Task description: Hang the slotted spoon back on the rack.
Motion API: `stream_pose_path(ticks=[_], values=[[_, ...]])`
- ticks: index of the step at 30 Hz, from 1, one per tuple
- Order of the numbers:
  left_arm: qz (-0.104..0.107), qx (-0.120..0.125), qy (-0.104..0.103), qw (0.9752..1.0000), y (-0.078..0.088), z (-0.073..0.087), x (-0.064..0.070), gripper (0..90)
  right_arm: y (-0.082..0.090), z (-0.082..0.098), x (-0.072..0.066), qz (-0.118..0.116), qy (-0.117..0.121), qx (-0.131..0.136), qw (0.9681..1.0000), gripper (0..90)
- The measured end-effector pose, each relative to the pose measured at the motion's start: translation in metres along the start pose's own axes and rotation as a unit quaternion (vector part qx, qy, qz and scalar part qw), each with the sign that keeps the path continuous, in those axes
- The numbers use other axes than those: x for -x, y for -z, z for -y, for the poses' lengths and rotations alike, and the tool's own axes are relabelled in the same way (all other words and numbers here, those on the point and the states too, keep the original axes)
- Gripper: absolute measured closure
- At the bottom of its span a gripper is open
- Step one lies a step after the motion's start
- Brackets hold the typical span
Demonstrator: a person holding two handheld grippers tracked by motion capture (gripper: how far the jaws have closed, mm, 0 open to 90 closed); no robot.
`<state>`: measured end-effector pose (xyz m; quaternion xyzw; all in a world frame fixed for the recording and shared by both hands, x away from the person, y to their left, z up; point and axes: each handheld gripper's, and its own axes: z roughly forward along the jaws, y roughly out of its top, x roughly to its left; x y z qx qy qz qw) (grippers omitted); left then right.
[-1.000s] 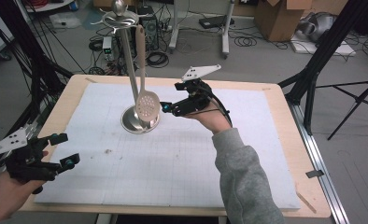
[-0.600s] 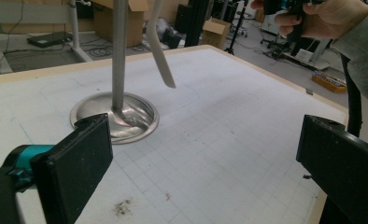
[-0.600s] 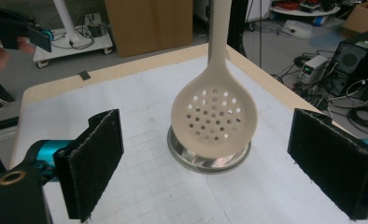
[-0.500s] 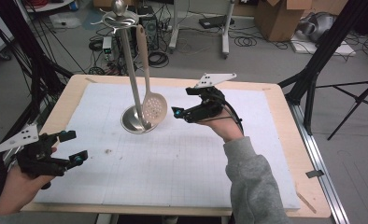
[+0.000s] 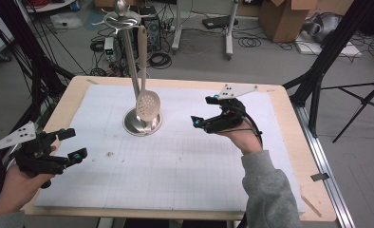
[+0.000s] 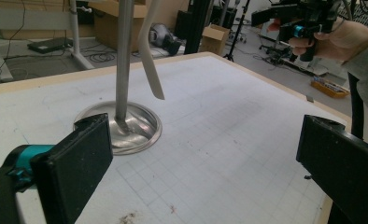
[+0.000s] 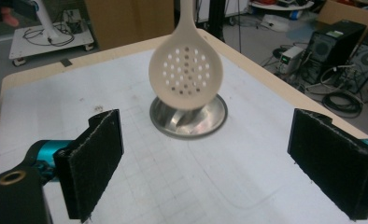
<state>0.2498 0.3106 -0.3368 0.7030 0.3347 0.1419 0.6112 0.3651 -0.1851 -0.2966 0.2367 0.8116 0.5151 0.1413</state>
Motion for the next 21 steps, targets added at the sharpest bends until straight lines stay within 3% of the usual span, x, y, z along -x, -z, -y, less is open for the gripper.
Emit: stream_pose_path(ticks=[14,21], values=[[-0.004,0.003,-0.002,1.0000,-0.009,0.000,-0.002,4.1,0.036,0.047,-0.003,0.007,-0.033,-0.004,0.9994,9.3],[0.005,-0.002,-0.002,1.0000,-0.014,-0.001,-0.002,4.1,0.054,0.070,-0.003,0.025,-0.061,0.031,0.9973,9.3]])
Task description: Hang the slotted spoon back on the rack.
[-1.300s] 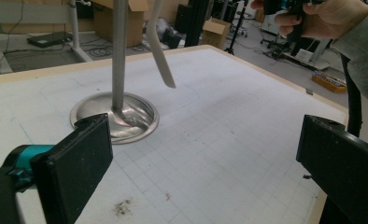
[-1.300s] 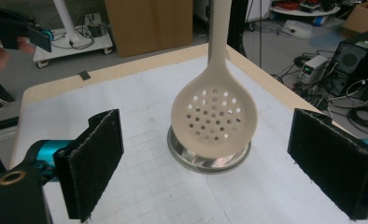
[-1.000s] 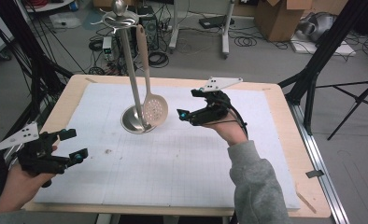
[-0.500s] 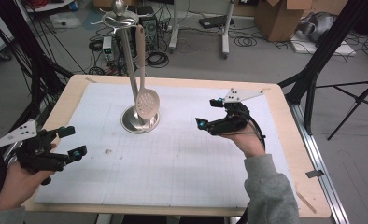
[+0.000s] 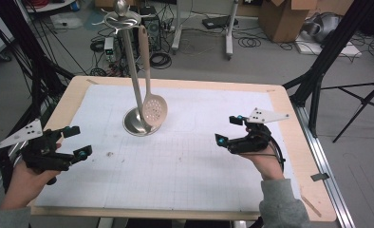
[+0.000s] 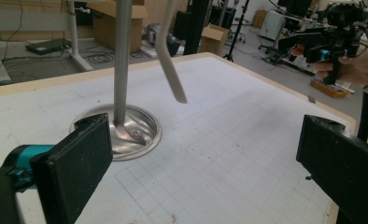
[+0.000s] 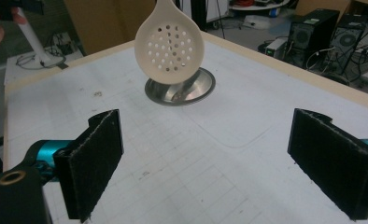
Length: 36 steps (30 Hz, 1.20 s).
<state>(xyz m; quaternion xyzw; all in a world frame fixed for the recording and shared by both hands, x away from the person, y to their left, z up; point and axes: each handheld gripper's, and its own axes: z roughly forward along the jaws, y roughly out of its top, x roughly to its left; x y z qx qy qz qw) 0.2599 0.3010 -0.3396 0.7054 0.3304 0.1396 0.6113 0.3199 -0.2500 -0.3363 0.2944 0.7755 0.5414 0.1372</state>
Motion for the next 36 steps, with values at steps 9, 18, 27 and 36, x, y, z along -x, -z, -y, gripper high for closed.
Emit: stream_pose_path(ticks=[9,18,27,36], values=[[0.003,-0.008,0.003,1.0000,-0.007,0.004,-0.003,4.1,0.014,0.016,0.005,0.027,-0.001,0.004,0.9996,9.3],[-0.011,-0.006,0.002,0.9999,-0.005,0.007,-0.007,4.1,0.032,0.032,0.015,0.043,-0.021,0.030,0.9984,9.3],[-0.036,-0.003,0.009,0.9993,-0.003,0.017,-0.017,4.1,0.043,0.061,0.028,0.089,-0.026,0.041,0.9949,9.3],[-0.070,0.015,0.010,0.9974,0.001,0.029,-0.025,4.1,0.054,0.080,0.029,0.134,-0.025,0.059,0.9888,9.3]])
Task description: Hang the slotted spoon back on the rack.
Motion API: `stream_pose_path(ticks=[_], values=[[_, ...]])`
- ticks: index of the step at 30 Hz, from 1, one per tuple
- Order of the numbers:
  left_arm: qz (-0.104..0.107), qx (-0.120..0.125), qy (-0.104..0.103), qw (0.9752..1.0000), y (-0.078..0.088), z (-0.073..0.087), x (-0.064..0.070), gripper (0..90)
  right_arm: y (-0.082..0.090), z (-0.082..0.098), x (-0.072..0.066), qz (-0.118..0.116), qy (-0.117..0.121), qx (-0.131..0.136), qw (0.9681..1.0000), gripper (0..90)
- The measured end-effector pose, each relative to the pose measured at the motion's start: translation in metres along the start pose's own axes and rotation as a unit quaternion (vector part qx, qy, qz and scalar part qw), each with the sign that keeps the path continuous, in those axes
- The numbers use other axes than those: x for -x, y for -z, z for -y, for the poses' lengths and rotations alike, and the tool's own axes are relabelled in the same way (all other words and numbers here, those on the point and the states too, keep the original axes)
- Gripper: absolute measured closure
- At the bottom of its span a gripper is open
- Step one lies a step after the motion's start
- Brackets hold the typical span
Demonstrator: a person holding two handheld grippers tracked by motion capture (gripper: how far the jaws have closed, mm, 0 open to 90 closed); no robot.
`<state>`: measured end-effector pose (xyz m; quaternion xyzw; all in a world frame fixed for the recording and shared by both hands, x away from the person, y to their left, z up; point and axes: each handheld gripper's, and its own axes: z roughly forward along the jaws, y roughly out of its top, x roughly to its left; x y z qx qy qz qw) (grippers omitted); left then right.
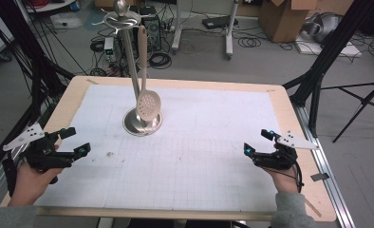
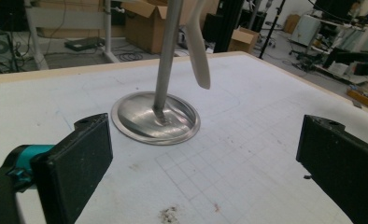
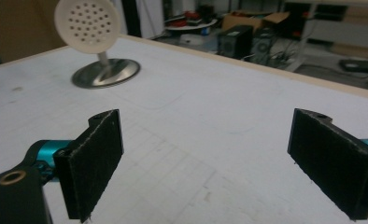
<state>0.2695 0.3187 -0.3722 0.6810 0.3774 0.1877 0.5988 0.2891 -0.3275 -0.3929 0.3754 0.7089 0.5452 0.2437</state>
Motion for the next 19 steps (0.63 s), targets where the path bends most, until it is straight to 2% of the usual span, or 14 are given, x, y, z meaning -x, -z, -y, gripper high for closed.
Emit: stream_pose_path(ticks=[3,6,11,16,19], values=[[-0.008,0.008,-0.003,0.9999,0.003,0.001,0.000,4.1,0.003,0.007,0.002,0.015,-0.015,0.008,0.9997,9.3],[-0.011,0.010,-0.004,0.9999,0.004,0.001,-0.001,4.1,0.007,0.011,0.005,0.017,-0.022,0.011,0.9996,9.3],[-0.022,-0.004,-0.002,0.9997,0.005,0.008,-0.005,4.1,0.014,0.018,0.010,0.022,-0.031,0.014,0.9992,9.3],[-0.027,-0.004,0.009,0.9996,0.006,0.012,-0.009,4.1,0.020,0.021,0.015,0.028,-0.047,0.025,0.9982,9.3],[-0.026,-0.007,0.008,0.9996,0.005,0.012,-0.008,4.1,0.021,0.021,0.016,0.028,-0.054,0.029,0.9978,9.3]])
